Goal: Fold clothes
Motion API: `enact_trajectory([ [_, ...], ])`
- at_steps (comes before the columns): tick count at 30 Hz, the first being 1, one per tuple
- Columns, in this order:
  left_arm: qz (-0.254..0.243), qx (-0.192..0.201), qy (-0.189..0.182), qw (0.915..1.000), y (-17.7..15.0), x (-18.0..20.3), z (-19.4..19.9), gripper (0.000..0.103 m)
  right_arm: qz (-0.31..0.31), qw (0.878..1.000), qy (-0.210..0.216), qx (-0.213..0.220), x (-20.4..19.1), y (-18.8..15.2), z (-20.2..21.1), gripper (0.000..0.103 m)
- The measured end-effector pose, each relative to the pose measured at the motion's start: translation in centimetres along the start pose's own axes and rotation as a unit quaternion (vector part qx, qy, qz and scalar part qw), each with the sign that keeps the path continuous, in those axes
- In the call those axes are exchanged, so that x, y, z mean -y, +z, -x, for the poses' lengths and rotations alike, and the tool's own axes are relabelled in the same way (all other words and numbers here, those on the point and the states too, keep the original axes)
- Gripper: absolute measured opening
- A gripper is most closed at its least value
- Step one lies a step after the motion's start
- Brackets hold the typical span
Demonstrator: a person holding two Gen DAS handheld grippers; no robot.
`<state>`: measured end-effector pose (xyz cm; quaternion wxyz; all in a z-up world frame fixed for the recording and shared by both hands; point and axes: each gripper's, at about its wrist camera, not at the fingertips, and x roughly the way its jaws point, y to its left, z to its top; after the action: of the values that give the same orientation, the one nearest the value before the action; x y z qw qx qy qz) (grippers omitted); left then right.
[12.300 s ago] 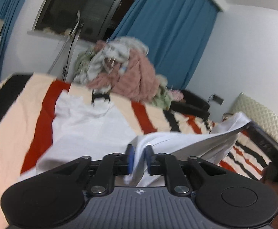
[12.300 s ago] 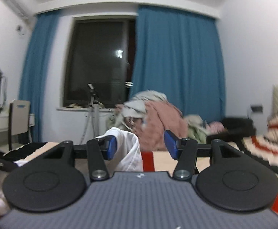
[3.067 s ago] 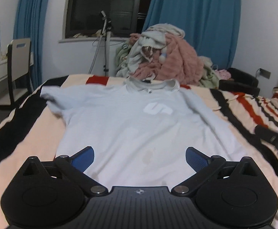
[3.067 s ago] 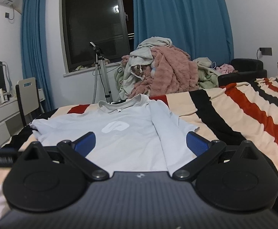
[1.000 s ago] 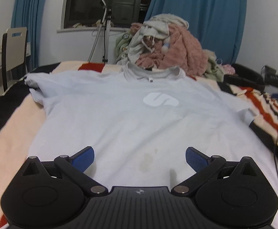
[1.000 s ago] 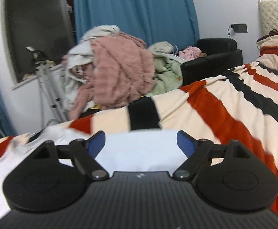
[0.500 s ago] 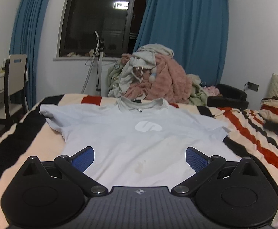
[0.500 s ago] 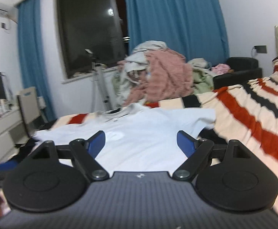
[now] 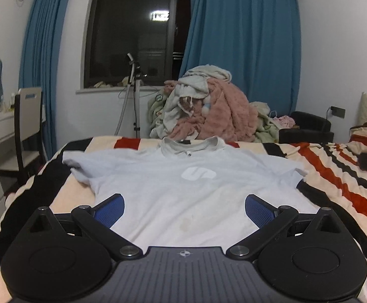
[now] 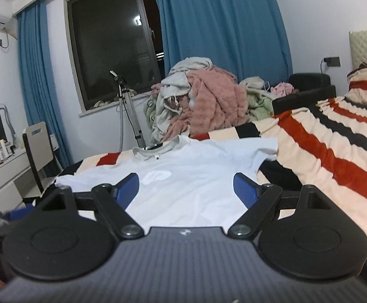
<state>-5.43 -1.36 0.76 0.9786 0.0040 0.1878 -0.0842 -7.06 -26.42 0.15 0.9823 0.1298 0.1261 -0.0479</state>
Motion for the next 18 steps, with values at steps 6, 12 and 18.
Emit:
enact_trajectory([
  [6, 0.07, -0.074, 0.015, 0.9947, -1.0, -2.2, -1.4, 0.103, -0.009, 1.0, -0.017, -0.003, -2.1, 1.5, 1.0, 0.083],
  [12, 0.12, -0.093, 0.013, 0.9884, -1.0, -3.3, -2.4, 0.103, -0.03, 0.999, -0.024, -0.02, -1.6, 0.9, 0.6, 0.083],
  [18, 0.061, -0.046, 0.009, 0.9971, -1.3, -1.8, -2.2, 0.103, -0.037, 0.999, -0.011, 0.002, 1.1, -0.4, -1.7, 0.083],
])
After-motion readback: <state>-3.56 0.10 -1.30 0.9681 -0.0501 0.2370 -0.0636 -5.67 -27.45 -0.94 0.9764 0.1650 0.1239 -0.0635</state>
